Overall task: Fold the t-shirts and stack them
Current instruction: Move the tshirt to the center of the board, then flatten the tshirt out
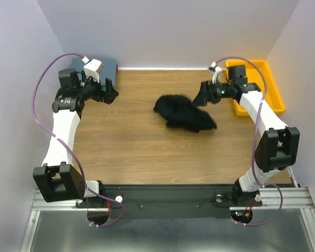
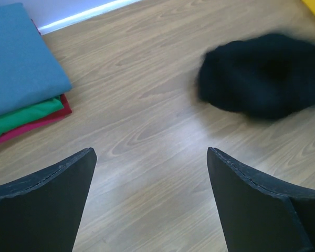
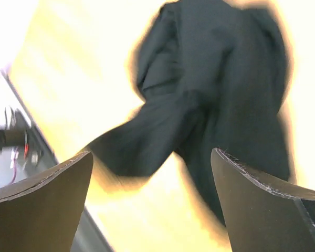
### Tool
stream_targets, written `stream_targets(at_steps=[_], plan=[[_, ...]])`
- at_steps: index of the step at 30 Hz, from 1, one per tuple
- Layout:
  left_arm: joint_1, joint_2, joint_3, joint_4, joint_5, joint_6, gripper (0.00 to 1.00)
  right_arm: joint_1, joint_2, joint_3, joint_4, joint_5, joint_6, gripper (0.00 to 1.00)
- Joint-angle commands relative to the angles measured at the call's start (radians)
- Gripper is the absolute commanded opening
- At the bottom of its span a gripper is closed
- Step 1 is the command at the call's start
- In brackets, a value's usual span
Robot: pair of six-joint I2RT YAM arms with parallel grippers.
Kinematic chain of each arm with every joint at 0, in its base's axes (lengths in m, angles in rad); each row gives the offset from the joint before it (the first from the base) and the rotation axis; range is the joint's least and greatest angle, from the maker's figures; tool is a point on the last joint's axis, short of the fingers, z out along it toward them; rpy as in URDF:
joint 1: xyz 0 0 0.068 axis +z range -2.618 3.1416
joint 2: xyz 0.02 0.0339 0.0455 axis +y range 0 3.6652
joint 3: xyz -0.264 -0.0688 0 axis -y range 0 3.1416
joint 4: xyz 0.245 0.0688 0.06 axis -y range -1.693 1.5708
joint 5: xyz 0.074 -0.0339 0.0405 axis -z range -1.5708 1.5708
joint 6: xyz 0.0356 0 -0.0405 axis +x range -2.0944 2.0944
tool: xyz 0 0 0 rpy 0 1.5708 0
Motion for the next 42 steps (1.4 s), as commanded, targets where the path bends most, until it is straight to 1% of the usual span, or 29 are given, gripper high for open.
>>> stream_targets(at_steps=[1,3,4,5,6,8,9,10,11,12,13,15,16,18,19,20,22,24,25,29,32,35,36,37,38,39,40,41,42], plan=[[-0.017,-0.058,-0.061,-0.032,0.072,0.218,0.99,-0.006,-0.110,-0.081,-0.042,0.045,-0.076,1.00],[-0.044,-0.061,-0.106,-0.066,0.077,0.293,0.99,-0.006,-0.116,-0.115,-0.067,0.080,-0.092,1.00],[-0.066,-0.063,-0.122,-0.075,0.054,0.333,0.99,-0.004,-0.116,-0.149,-0.076,0.123,-0.107,1.00],[-0.116,-0.063,-0.153,-0.078,0.044,0.381,0.98,-0.006,-0.118,-0.170,-0.090,0.154,-0.112,0.99],[-0.143,-0.063,-0.168,-0.077,0.031,0.404,0.95,-0.006,-0.120,-0.190,-0.091,0.217,-0.115,0.98],[-0.190,-0.048,-0.195,-0.058,0.017,0.422,0.90,-0.006,-0.115,-0.248,-0.090,0.266,-0.126,0.95],[-0.245,-0.037,-0.211,-0.029,0.009,0.424,0.86,-0.004,-0.104,-0.262,-0.090,0.289,-0.129,0.94],[-0.271,-0.005,-0.215,-0.014,-0.011,0.419,0.84,-0.004,-0.097,-0.275,-0.088,0.323,-0.132,0.90],[-0.332,0.015,-0.209,0.021,-0.026,0.398,0.81,-0.006,-0.074,-0.288,-0.084,0.341,-0.133,0.88],[-0.333,0.040,-0.201,0.037,-0.043,0.398,0.79,-0.004,-0.064,-0.295,-0.075,0.357,-0.129,0.87],[-0.383,0.064,-0.192,0.049,-0.054,0.380,0.78,-0.004,-0.054,-0.299,-0.062,0.387,-0.126,0.86],[-0.426,0.139,-0.154,0.066,-0.039,0.367,0.76,-0.006,-0.025,-0.304,-0.036,0.416,-0.120,0.80],[-0.478,0.185,-0.141,0.071,-0.025,0.349,0.74,-0.006,-0.017,-0.305,-0.026,0.450,-0.109,0.76],[-0.543,0.227,-0.110,0.084,-0.046,0.334,0.71,-0.006,0.002,-0.307,0.005,0.484,-0.100,0.74],[-0.598,0.259,-0.107,0.098,-0.054,0.309,0.71,-0.006,0.024,-0.307,0.013,0.513,-0.095,0.73],[-0.626,0.274,-0.106,0.117,-0.063,0.289,0.71,-0.004,0.034,-0.308,0.022,0.524,-0.092,0.72],[-0.682,0.319,-0.083,0.167,-0.080,0.234,0.75,-0.004,0.058,-0.318,0.033,0.545,-0.094,0.71],[-0.707,0.375,-0.057,0.193,-0.083,0.202,0.77,-0.007,0.074,-0.331,0.046,0.561,-0.092,0.68],[-0.719,0.376,-0.044,0.203,-0.091,0.180,0.77,-0.006,0.074,-0.331,0.047,0.561,-0.091,0.68],[-0.759,0.486,0.008,0.281,-0.141,0.084,0.78,-0.007,0.109,-0.341,0.068,0.587,-0.083,0.67],[-0.766,0.554,0.043,0.292,-0.166,0.061,0.77,-0.006,0.126,-0.341,0.082,0.602,-0.075,0.67],[-0.776,0.612,0.068,0.293,-0.193,0.039,0.75,-0.006,0.152,-0.327,0.083,0.599,-0.063,0.65],[-0.778,0.621,0.071,0.292,-0.189,0.034,0.73,-0.006,0.157,-0.325,0.083,0.599,-0.063,0.63],[-0.779,0.633,0.071,0.292,-0.174,0.024,0.71,-0.006,0.161,-0.325,0.082,0.596,-0.061,0.59],[-0.781,0.637,0.072,0.293,-0.164,0.024,0.64,-0.006,0.157,-0.325,0.082,0.595,-0.063,0.55],[-0.781,0.638,0.080,0.276,-0.155,0.024,0.43,-0.007,0.155,-0.325,0.082,0.595,-0.064,0.51],[-0.782,0.637,0.084,0.257,-0.141,0.025,0.31,-0.006,0.137,-0.325,0.080,0.593,-0.067,0.46],[-0.779,0.621,0.088,0.237,-0.137,0.037,0.21,-0.006,0.128,-0.327,0.079,0.596,-0.069,0.34],[-0.776,0.604,0.081,0.201,-0.134,0.044,0.07,-0.006,0.112,-0.327,0.077,0.598,-0.071,0.26]])
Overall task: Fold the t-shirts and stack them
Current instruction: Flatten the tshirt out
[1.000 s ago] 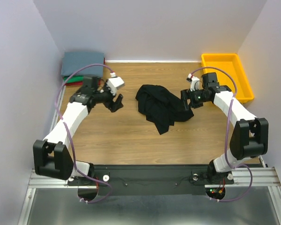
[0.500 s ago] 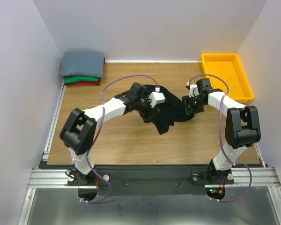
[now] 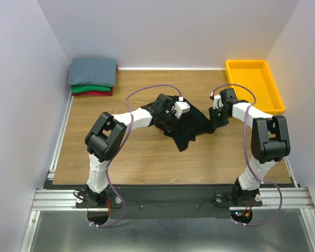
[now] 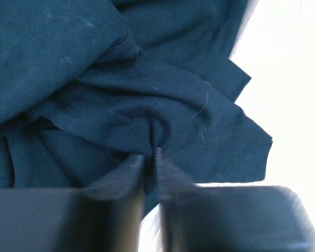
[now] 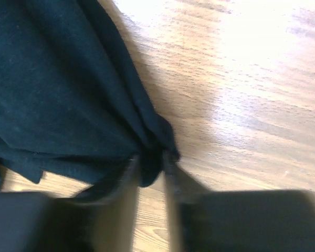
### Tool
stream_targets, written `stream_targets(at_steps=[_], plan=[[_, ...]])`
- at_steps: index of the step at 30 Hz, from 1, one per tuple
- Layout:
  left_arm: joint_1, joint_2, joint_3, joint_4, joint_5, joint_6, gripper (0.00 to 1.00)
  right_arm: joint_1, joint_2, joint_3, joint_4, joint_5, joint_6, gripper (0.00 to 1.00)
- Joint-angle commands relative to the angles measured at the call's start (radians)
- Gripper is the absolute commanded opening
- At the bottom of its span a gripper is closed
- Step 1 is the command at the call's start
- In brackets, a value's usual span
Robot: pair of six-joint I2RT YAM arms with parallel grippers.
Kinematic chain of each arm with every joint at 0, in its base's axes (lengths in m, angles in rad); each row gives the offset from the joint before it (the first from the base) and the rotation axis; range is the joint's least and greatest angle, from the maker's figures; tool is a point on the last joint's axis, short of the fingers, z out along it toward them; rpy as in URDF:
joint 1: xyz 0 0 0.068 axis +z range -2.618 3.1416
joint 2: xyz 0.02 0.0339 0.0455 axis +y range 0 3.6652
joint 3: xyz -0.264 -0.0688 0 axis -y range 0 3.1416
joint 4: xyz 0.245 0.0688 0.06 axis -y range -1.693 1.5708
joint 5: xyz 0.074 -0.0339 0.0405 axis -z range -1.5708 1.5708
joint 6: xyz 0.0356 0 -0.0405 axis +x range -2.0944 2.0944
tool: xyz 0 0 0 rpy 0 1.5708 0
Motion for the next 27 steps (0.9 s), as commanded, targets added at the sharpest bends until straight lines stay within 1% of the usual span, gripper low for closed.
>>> stream_targets(at_steps=[1,2,4,5,6,8,9,10,14,15,16,18,20,22,23,27], plan=[[0.000,-0.075,0.041,-0.068,0.059,0.004,0.01,-0.002,-0.028,0.006,0.020,0.014,-0.002,0.16],[0.018,-0.129,0.028,-0.079,0.069,0.010,0.00,-0.004,-0.054,0.006,0.020,0.022,-0.008,0.01],[0.050,-0.190,-0.001,-0.109,0.110,0.013,0.00,-0.005,-0.078,0.012,0.015,0.026,-0.014,0.01],[0.068,-0.250,-0.005,-0.120,0.124,0.015,0.00,-0.008,-0.107,0.015,0.010,0.028,-0.017,0.00],[0.111,-0.278,-0.007,-0.157,0.133,0.025,0.00,-0.010,-0.121,0.018,0.010,0.032,-0.016,0.01],[0.154,-0.356,-0.002,-0.198,0.162,0.042,0.00,-0.015,-0.164,0.030,0.003,0.042,-0.020,0.01],[0.209,-0.378,0.005,-0.239,0.179,0.061,0.00,-0.021,-0.180,0.035,0.001,0.046,-0.022,0.00],[0.236,-0.416,0.011,-0.261,0.185,0.073,0.00,-0.024,-0.192,0.041,-0.002,0.055,-0.026,0.01],[0.369,-0.462,0.057,-0.382,0.193,0.162,0.00,-0.048,-0.255,0.075,-0.014,0.075,-0.043,0.01],[0.391,-0.462,0.076,-0.426,0.187,0.179,0.00,-0.057,-0.263,0.084,-0.016,0.078,-0.048,0.01],[0.442,-0.465,0.082,-0.442,0.176,0.203,0.00,-0.062,-0.272,0.104,-0.022,0.094,-0.059,0.01],[0.493,-0.458,0.097,-0.485,0.175,0.225,0.00,-0.071,-0.275,0.127,-0.026,0.098,-0.071,0.01],[0.558,-0.447,0.103,-0.511,0.193,0.258,0.00,-0.073,-0.275,0.155,-0.039,0.082,-0.082,0.01],[0.584,-0.444,0.105,-0.531,0.210,0.269,0.00,-0.073,-0.275,0.168,-0.052,0.045,-0.082,0.00],[0.599,-0.447,0.107,-0.536,0.211,0.283,0.00,-0.073,-0.270,0.184,-0.075,-0.015,-0.082,0.00],[0.610,-0.453,0.154,-0.565,0.274,0.291,0.00,-0.073,-0.261,0.246,-0.103,-0.147,-0.069,0.01]])
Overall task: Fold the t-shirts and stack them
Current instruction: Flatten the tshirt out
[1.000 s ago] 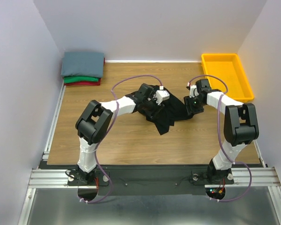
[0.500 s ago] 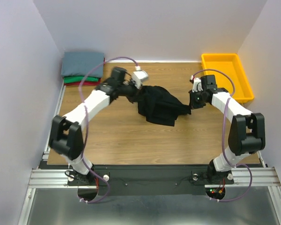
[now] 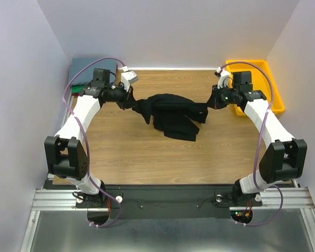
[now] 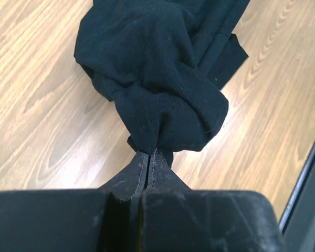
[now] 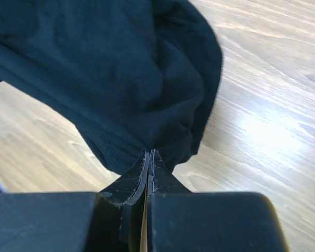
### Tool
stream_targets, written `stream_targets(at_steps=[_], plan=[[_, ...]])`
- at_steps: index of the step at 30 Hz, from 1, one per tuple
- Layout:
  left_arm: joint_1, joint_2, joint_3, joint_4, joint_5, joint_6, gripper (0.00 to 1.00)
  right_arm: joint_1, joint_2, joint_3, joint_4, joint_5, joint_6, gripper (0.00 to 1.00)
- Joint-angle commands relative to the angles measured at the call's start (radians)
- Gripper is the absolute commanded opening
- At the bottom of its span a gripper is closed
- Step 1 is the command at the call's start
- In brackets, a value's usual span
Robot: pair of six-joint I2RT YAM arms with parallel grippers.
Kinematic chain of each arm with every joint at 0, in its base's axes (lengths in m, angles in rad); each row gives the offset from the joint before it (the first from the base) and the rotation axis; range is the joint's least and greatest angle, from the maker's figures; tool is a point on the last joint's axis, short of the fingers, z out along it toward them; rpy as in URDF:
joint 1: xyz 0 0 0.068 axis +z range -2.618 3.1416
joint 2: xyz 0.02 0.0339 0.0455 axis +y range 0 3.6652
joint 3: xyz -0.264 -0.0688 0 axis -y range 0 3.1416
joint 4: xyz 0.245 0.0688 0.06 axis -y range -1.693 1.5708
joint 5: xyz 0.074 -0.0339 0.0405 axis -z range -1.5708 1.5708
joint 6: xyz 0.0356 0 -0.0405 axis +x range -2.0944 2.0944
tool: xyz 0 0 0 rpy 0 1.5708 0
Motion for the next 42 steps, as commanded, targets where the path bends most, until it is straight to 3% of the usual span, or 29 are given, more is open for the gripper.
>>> stream_targets(at_steps=[1,6,14,20,24,26,28,29,30,32,33,34,38,39,42], plan=[[0.078,-0.039,0.107,-0.086,-0.029,0.062,0.00,-0.063,0.012,0.102,-0.062,0.077,-0.053,0.00],[0.077,-0.077,0.237,0.038,0.018,-0.068,0.00,-0.063,0.046,0.371,-0.061,0.118,-0.039,0.00],[0.086,-0.105,0.398,0.342,-0.204,-0.311,0.00,-0.063,0.156,0.717,-0.006,0.127,0.007,0.01],[0.109,0.061,0.739,0.436,-0.311,-0.364,0.00,-0.063,0.375,1.099,0.074,0.164,0.047,0.01],[0.115,0.125,0.999,0.427,-0.334,-0.377,0.00,-0.063,0.388,1.179,0.146,0.221,0.029,0.01],[0.114,0.091,1.008,0.424,-0.326,-0.360,0.00,-0.063,0.360,1.167,0.165,0.218,0.009,0.00],[0.114,0.034,0.901,0.422,-0.254,-0.365,0.00,-0.063,0.288,1.075,0.166,0.225,-0.010,0.00],[0.112,-0.044,0.761,0.425,-0.217,-0.366,0.00,-0.063,0.253,1.023,0.172,0.235,-0.042,0.01],[0.106,-0.089,0.759,0.425,-0.182,-0.366,0.00,-0.063,0.219,0.950,0.179,0.238,-0.065,0.00],[0.060,-0.229,0.408,0.408,-0.092,-0.334,0.00,-0.075,0.121,0.737,0.194,0.230,-0.121,0.01],[0.027,-0.274,0.406,0.408,-0.078,-0.304,0.00,-0.075,0.095,0.670,0.192,0.221,-0.144,0.01],[-0.010,-0.313,0.244,0.363,-0.081,-0.279,0.00,-0.079,0.039,0.525,0.192,0.218,-0.173,0.01],[-0.269,-0.473,-0.141,0.266,-0.108,-0.193,0.00,-0.084,-0.051,0.236,0.195,0.207,-0.328,0.01],[-0.387,-0.485,-0.272,0.267,-0.113,-0.220,0.00,-0.084,-0.063,0.181,0.197,0.230,-0.351,0.01],[-0.594,-0.491,-0.406,0.282,-0.128,-0.263,0.00,-0.086,-0.112,0.004,0.195,0.265,-0.454,0.01]])
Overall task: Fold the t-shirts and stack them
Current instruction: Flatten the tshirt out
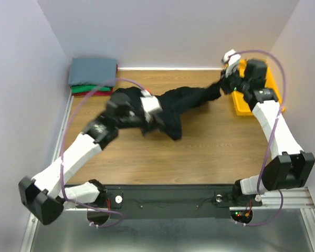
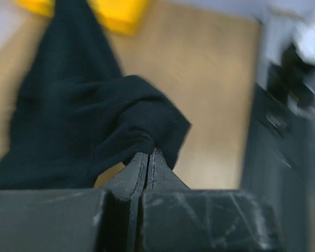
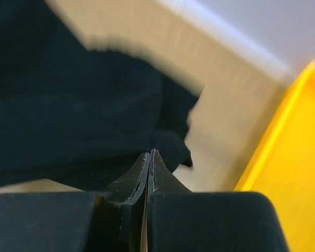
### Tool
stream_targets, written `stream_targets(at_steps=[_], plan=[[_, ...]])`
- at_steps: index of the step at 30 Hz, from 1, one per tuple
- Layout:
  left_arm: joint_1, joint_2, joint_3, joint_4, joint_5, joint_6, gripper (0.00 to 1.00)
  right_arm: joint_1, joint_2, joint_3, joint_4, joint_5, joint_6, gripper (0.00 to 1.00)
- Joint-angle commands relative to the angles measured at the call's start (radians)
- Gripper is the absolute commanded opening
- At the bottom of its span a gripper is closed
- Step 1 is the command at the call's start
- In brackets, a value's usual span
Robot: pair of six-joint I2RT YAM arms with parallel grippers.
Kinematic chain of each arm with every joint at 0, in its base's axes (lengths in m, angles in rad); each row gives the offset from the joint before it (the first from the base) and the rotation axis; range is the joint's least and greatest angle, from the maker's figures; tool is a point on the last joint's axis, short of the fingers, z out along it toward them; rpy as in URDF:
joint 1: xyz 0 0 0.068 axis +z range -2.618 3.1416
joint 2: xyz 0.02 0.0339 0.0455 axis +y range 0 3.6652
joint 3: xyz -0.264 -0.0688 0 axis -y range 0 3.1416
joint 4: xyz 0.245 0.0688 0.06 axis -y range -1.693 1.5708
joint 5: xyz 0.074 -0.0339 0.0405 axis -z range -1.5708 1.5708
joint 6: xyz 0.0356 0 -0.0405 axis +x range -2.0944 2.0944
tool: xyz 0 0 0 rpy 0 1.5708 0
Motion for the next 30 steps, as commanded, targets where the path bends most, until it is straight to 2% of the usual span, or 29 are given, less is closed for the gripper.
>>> stream_targets(at_steps=[1,3,4,5,6,7,8,9,11,12,13,14,17,20,21,23,25,29,30], plan=[[-0.210,-0.013,-0.174,-0.029,0.021,-0.010,0.17,-0.075,-0.045,-0.188,0.028,0.216,-0.234,0.01],[-0.210,-0.013,-0.175,-0.025,0.013,-0.019,0.45,-0.088,-0.071,-0.292,0.028,0.251,-0.308,0.00],[-0.205,-0.011,-0.129,-0.071,-0.025,0.032,0.67,-0.100,-0.085,-0.321,0.028,0.264,-0.322,0.01],[-0.202,-0.004,-0.096,-0.105,-0.054,0.071,0.79,-0.105,-0.088,-0.340,0.019,0.282,-0.345,0.01],[-0.196,0.002,-0.062,-0.132,-0.082,0.091,0.85,-0.106,-0.084,-0.363,0.012,0.293,-0.360,0.00],[-0.178,0.010,-0.004,-0.183,-0.093,0.109,0.88,-0.106,-0.074,-0.366,0.004,0.304,-0.368,0.04],[-0.085,0.036,0.018,-0.205,-0.052,0.151,0.88,-0.106,-0.064,-0.360,-0.013,0.307,-0.363,0.31],[-0.028,0.053,0.052,-0.237,-0.025,0.165,0.87,-0.106,-0.054,-0.349,-0.024,0.308,-0.357,0.52],[0.136,0.117,0.073,-0.260,0.015,0.227,0.84,-0.106,-0.015,-0.273,-0.092,0.289,-0.309,0.71],[0.202,0.165,0.084,-0.277,-0.014,0.294,0.80,-0.105,0.010,-0.219,-0.157,0.246,-0.275,0.74],[0.203,0.165,0.086,-0.274,-0.014,0.295,0.78,-0.105,0.010,-0.219,-0.157,0.214,-0.274,0.74],[0.227,0.209,0.086,-0.271,-0.075,0.315,0.77,-0.103,0.033,-0.169,-0.229,0.183,-0.242,0.75],[0.359,0.313,0.103,-0.280,-0.102,0.442,0.76,-0.062,0.082,-0.110,-0.370,0.100,-0.230,0.74],[0.422,0.450,0.202,-0.408,-0.104,0.660,0.76,0.012,0.082,-0.117,-0.473,0.060,-0.233,0.68],[0.458,0.488,0.280,-0.473,-0.103,0.719,0.76,0.065,0.081,-0.136,-0.491,0.046,-0.227,0.66],[0.483,0.599,0.362,-0.550,-0.116,0.792,0.76,0.122,0.081,-0.159,-0.536,0.031,-0.212,0.62],[0.506,0.645,0.444,-0.613,-0.128,0.865,0.75,0.203,0.085,-0.202,-0.561,0.011,-0.204,0.61],[0.532,0.693,0.489,-0.605,-0.142,0.896,0.76,0.342,0.099,-0.285,-0.579,0.025,-0.181,0.60],[0.535,0.705,0.495,-0.607,-0.142,0.900,0.76,0.372,0.102,-0.308,-0.581,0.035,-0.176,0.64]])
